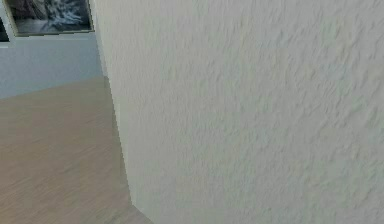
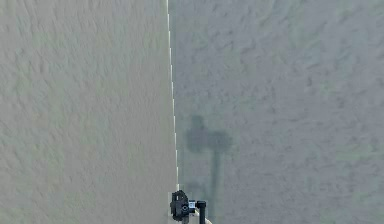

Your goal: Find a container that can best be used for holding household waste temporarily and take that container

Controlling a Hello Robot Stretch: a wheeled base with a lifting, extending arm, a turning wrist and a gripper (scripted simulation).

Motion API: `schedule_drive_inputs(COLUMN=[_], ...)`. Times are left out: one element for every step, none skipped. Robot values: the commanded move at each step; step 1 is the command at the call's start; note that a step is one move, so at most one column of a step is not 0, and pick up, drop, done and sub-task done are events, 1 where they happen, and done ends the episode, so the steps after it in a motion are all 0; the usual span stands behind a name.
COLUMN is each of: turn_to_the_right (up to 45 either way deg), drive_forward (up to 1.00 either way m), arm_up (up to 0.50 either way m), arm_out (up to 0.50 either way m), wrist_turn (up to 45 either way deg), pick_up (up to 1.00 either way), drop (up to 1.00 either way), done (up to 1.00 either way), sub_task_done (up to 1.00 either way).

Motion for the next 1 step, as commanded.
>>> schedule_drive_inputs(turn_to_the_right=[0.0], drive_forward=[0.00], arm_up=[0.00], arm_out=[0.00], wrist_turn=[45.0], pick_up=[0.00], drop=[0.00], done=[0.00], sub_task_done=[0.00])
